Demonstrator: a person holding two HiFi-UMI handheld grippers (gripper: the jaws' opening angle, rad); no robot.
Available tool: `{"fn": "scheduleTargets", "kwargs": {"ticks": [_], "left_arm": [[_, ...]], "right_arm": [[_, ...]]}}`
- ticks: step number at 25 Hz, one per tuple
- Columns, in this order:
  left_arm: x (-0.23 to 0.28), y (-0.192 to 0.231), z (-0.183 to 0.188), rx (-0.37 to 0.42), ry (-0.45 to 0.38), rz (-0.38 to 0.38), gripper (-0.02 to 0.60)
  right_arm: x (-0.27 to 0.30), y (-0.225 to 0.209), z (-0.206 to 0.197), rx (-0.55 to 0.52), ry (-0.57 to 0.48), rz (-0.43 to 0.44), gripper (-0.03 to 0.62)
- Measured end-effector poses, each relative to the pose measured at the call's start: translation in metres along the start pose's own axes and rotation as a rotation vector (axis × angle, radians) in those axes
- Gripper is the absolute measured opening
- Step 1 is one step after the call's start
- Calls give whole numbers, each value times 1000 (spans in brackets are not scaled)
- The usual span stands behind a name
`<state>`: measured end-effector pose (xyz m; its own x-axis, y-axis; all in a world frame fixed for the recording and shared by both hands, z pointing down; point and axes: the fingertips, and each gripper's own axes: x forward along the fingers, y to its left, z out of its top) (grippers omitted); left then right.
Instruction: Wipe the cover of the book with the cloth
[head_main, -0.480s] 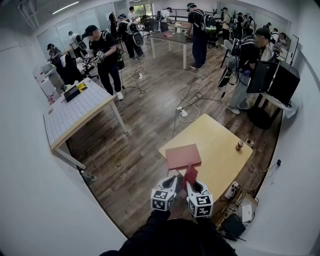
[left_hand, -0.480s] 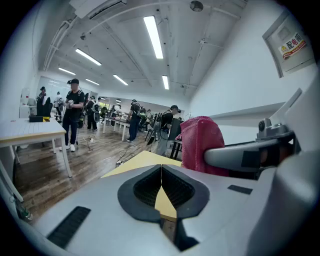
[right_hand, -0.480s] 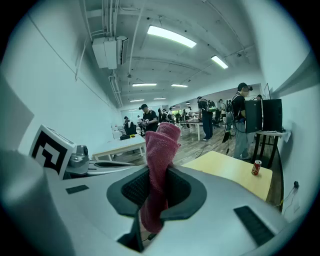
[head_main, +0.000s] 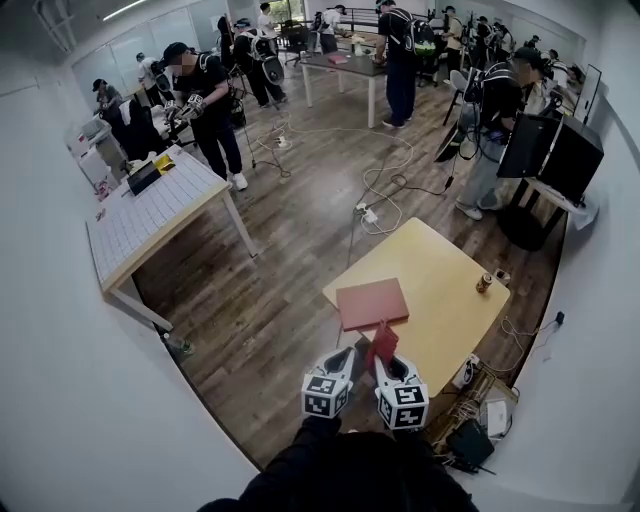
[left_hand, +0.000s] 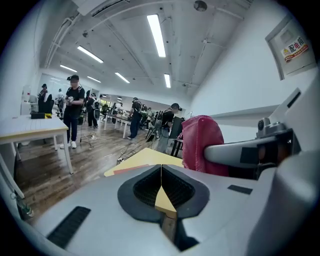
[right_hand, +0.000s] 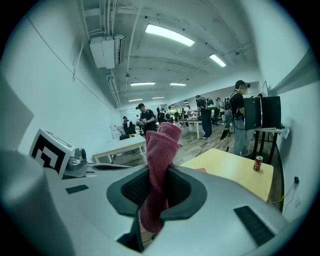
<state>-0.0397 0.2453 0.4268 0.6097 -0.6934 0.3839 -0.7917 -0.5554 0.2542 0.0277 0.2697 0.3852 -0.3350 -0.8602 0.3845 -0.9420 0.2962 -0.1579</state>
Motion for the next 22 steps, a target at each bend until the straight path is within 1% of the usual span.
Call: {"fn": "scheduleTargets", "kwargs": {"ticks": [8,19,22], "left_arm": [[-12,15,-13,-29,16,-8,35],[-31,41,-54,-85,76,-17,35],[-37,48,-67,-101,93,-11,35]], "right_arm": [[5,17,-10,9,25,-12,75],[13,45,-45,10,109,-28,75],[15,56,-53,7,126,-18,75]]}}
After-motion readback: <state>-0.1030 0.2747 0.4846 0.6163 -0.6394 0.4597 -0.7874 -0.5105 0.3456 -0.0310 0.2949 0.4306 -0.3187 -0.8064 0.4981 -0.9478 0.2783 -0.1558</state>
